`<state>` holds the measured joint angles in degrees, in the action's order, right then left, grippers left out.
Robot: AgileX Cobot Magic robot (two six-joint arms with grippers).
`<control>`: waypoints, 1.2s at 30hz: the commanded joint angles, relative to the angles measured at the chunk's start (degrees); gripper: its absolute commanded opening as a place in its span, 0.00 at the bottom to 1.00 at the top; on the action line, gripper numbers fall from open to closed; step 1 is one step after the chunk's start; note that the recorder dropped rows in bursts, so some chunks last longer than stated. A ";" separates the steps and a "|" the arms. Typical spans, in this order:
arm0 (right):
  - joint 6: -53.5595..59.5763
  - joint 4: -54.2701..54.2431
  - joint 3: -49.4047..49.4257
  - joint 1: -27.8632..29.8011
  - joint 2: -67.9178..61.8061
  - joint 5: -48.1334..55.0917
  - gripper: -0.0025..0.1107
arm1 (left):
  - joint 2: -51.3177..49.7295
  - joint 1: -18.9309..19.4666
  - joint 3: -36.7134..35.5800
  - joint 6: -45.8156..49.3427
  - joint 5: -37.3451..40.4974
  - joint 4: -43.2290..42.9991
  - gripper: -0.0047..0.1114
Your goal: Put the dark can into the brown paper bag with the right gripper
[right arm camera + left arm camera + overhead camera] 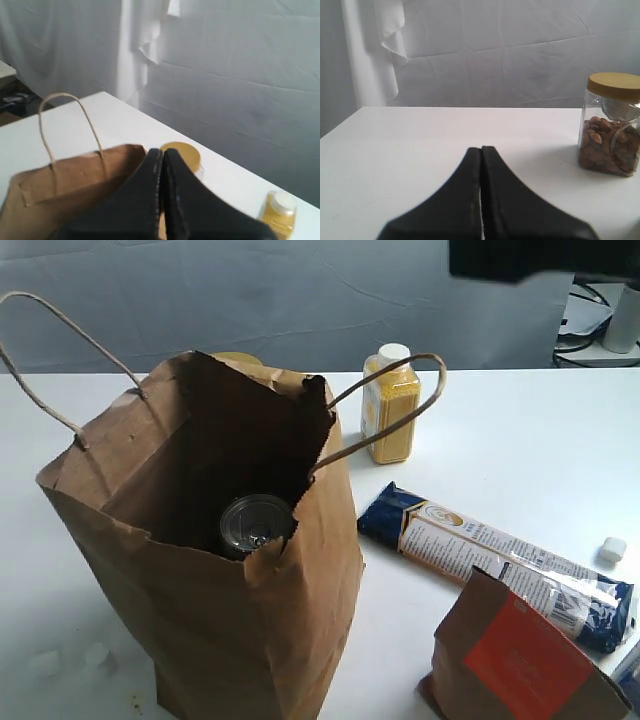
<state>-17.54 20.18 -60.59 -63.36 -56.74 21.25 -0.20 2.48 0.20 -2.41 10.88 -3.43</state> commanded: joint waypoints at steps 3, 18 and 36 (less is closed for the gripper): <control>-15.93 17.83 6.97 0.26 4.06 5.00 0.02 | 0.20 -0.35 -0.20 -0.20 -0.39 -0.15 0.04; -8.43 3.37 25.82 28.38 13.31 -4.00 0.02 | 0.20 -0.35 -0.20 -0.20 -0.39 -0.15 0.04; 7.71 -18.24 58.70 50.16 29.67 -37.97 0.02 | 0.20 -0.35 -0.20 -0.20 -0.39 -0.15 0.04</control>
<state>-10.93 3.21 -5.54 -15.34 -31.02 -14.73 -0.20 2.48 0.20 -2.41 10.88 -3.43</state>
